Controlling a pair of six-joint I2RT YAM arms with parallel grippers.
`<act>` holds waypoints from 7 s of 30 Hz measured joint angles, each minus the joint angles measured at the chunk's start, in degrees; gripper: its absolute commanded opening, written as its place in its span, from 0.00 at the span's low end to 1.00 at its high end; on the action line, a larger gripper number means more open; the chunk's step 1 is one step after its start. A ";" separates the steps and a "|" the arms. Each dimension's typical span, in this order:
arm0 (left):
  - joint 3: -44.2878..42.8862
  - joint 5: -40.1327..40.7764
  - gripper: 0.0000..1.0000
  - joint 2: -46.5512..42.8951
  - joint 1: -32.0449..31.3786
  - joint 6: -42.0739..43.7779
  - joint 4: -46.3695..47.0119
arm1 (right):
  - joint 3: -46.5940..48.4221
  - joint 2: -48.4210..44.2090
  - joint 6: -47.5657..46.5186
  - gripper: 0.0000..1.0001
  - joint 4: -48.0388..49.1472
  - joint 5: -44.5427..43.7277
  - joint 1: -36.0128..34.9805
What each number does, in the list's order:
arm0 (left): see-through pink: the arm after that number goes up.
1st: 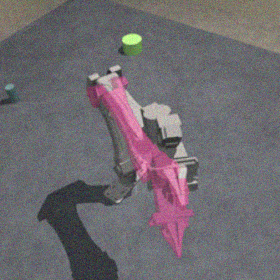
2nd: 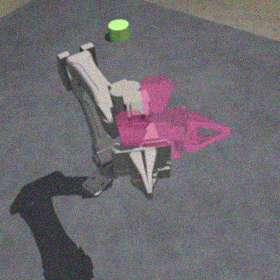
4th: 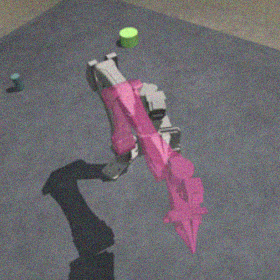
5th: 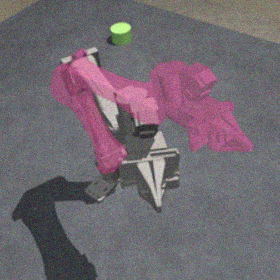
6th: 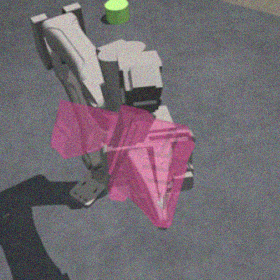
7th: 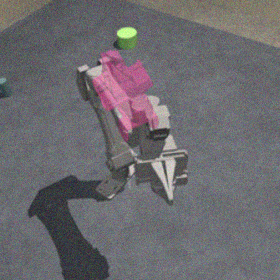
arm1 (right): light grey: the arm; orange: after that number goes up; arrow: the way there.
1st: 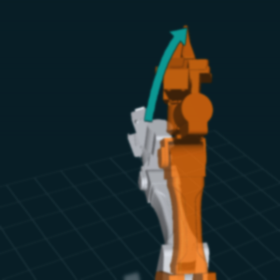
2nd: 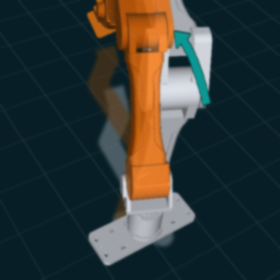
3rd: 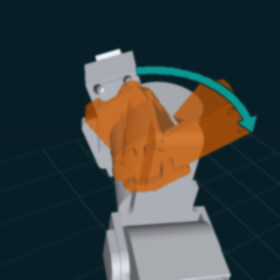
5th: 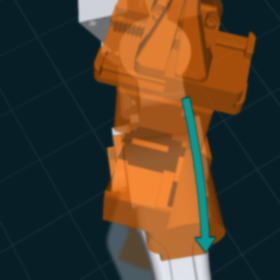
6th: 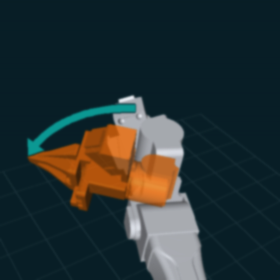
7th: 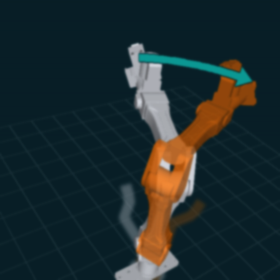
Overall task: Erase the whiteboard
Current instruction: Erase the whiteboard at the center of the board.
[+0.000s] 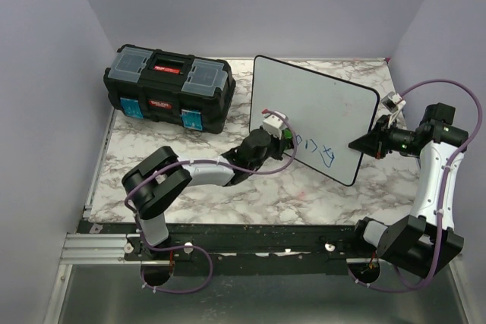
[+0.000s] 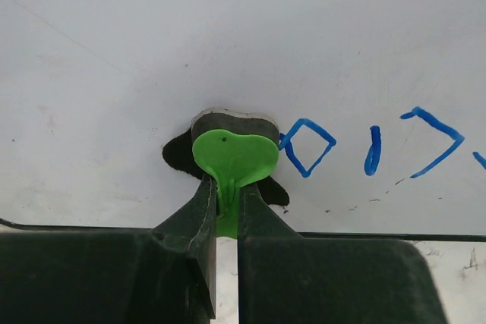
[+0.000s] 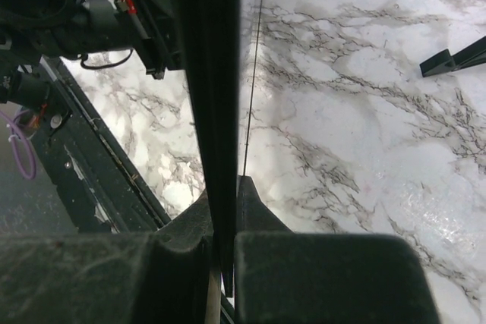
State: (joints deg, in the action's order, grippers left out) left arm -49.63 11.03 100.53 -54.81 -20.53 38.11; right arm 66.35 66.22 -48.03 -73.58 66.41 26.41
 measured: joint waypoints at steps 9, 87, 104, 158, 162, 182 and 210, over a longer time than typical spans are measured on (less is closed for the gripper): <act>-7.48 -3.37 0.00 0.70 3.65 1.14 -5.01 | 0.00 -0.22 0.09 0.01 1.42 0.00 0.17; -3.32 -2.49 0.00 4.79 2.36 0.24 2.91 | -0.85 -1.42 1.95 0.01 4.81 -0.46 0.26; -5.49 -0.26 0.00 5.86 -3.26 1.64 1.60 | -0.85 -1.99 1.64 0.01 5.03 -0.83 0.35; -7.04 -2.82 0.00 4.83 -1.33 -1.66 4.81 | -0.85 -2.38 1.53 0.01 4.55 -1.25 0.61; -7.10 -2.69 0.00 5.68 -4.92 -1.49 4.94 | -0.85 -2.49 1.44 0.01 4.74 -1.27 0.68; -8.92 -6.01 0.00 4.72 -2.49 -1.09 1.03 | -0.85 -2.86 1.05 0.01 4.79 -1.31 0.55; -10.97 -4.17 0.00 5.79 -2.95 0.28 0.15 | -0.85 -2.93 0.87 0.01 5.77 -1.62 0.66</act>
State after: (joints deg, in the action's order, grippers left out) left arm -60.60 6.85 106.32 -57.76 -20.25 38.26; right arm 65.49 63.29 -47.16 -67.81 64.79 27.07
